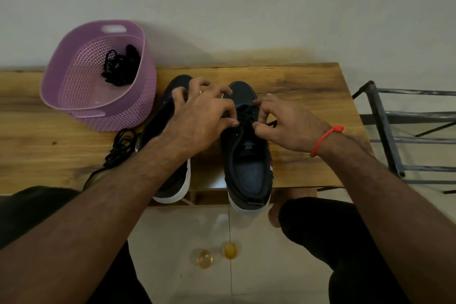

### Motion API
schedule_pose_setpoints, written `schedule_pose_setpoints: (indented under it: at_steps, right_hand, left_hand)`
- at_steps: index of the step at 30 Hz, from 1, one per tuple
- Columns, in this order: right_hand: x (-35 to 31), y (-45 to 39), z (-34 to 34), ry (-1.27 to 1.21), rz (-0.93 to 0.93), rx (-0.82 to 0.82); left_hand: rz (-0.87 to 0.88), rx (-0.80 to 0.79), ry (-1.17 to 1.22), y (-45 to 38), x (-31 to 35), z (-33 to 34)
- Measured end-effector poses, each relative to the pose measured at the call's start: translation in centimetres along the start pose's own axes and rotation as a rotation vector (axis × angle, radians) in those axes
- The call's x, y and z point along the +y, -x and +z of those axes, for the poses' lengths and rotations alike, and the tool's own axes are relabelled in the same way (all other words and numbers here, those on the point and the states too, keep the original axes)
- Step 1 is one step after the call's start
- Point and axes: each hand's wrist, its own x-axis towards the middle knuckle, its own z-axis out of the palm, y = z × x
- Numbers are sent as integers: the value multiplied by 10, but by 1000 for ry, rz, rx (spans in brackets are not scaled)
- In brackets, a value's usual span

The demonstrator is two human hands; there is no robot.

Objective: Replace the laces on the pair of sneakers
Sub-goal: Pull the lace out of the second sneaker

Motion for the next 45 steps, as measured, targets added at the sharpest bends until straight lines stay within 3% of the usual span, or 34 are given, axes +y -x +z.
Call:
schedule_pose_setpoints:
  at_steps: [4, 7, 12, 15, 18, 23, 26, 29, 34, 38, 45]
  right_hand:
    - [1, -2, 1, 5, 24, -7]
    - [1, -2, 1, 26, 36, -19]
    - [-2, -2, 0, 42, 18, -12]
    - [-3, -2, 0, 46, 23, -10]
    - [-2, -2, 1, 48, 20, -5]
    - [1, -2, 1, 33, 23, -14]
    - [2, -3, 2, 24, 28, -14]
    - [2, -4, 3, -8, 32, 13]
    - [5, -4, 2, -52, -1, -69]
    - [4, -5, 3, 9, 24, -118]
    - [-11, -2, 32, 346, -117, 50]
  left_hand:
    - [-246, 223, -98, -3, -21, -14]
    - [-337, 259, -122, -1, -29, -15]
    - [-120, 126, 22, 4, -5, -2]
    - [36, 38, -36, 5, 6, 4]
    - [-3, 37, -50, 2, 3, 2]
    - [-270, 235, -40, -4, -29, -12]
    - [-251, 30, 153, -5, -19, -8]
    - [-171, -202, 134, -1, -5, 5]
    - [-211, -157, 32, -7, -19, -1]
    - [-221, -225, 49, -6, -22, 0]
    - [-204, -257, 109, -5, -20, -1]
